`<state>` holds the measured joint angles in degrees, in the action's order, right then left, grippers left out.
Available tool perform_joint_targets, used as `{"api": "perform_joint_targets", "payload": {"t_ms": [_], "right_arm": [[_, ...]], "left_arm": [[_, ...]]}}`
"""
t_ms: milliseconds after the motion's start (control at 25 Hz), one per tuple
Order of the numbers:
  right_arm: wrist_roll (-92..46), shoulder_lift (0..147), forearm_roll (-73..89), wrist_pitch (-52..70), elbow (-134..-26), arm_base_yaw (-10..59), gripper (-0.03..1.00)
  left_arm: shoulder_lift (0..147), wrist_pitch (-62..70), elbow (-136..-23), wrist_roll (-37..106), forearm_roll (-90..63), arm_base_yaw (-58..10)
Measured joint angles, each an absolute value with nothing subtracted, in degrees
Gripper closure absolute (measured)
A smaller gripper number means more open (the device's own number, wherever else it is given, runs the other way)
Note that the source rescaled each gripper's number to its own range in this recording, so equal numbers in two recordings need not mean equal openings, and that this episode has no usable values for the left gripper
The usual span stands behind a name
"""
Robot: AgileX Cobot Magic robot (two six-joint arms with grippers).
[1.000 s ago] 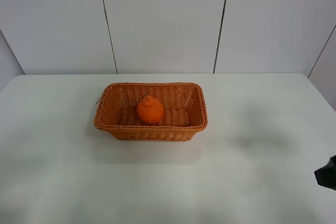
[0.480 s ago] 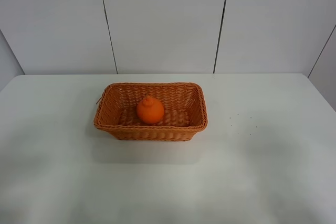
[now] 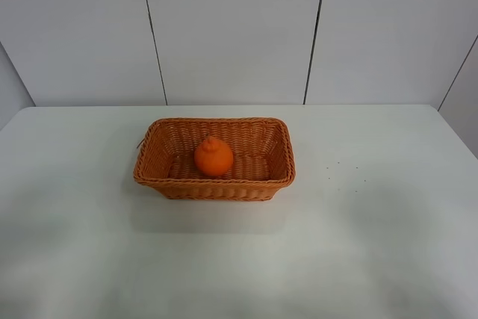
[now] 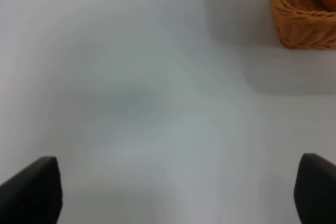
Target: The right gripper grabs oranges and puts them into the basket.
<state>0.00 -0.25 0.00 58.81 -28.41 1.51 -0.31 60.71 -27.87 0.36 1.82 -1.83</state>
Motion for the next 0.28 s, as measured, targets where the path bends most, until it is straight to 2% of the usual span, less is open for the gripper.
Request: {"api": "perform_joint_targets", "payload": {"t_ms": [280], "right_arm": [[0.0, -0.2, 0.0, 58.8, -28.4, 1.5, -0.01]], "left_arm": [[-0.3, 60.7, -27.9, 0.4, 1.8, -1.8]]}}
